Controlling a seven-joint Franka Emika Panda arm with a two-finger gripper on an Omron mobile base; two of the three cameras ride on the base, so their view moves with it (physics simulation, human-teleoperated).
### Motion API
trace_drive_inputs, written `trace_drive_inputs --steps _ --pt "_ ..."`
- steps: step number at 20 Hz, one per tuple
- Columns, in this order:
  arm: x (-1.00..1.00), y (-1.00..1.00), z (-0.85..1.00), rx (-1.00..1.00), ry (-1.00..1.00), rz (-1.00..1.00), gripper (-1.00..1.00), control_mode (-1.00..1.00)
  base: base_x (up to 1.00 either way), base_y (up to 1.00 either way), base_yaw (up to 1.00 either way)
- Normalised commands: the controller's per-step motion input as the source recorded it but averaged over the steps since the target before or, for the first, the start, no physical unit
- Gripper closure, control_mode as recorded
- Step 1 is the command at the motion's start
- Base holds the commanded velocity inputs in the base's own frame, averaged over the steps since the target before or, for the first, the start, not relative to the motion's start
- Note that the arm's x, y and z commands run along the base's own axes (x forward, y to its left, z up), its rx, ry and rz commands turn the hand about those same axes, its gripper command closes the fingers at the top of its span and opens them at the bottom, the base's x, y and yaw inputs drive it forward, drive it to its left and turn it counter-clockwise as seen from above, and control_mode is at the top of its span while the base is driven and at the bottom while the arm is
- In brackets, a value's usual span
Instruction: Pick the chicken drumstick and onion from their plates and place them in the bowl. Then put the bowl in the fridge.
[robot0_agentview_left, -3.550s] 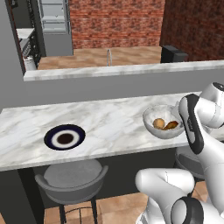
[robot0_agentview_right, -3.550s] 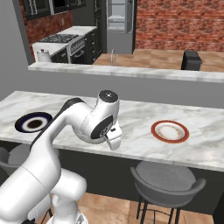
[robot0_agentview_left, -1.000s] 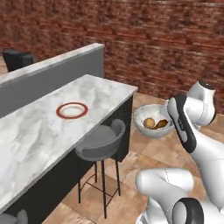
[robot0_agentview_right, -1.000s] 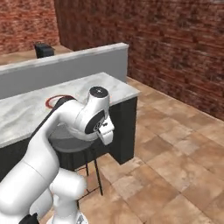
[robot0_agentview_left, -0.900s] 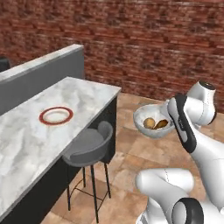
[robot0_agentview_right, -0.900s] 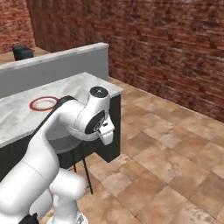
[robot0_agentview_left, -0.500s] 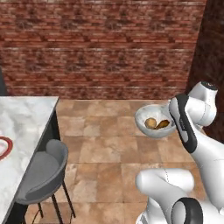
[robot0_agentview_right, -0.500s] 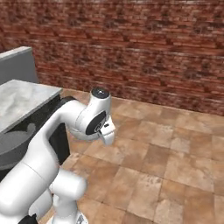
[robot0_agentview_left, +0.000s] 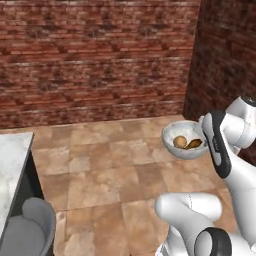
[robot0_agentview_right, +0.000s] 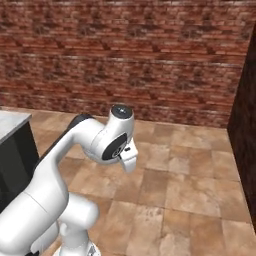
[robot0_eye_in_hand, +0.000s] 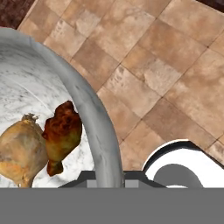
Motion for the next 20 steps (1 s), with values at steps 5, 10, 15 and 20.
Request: trace_drive_inputs --steps 5,10,15,20 --pt "0.00 0.00 0.00 0.00 0.00 0.00 1.00 1.00 0.93 0.19 -0.03" --pt "0.00 0.00 0.00 0.00 0.00 0.00 1.00 1.00 0.94 0.23 0.00" --pt "0.00 0.00 0.00 0.00 0.00 0.00 1.00 1.00 0.94 0.24 0.01" --pt "0.00 0.00 0.00 0.00 0.00 0.00 1.00 1.00 0.94 0.13 0.16"
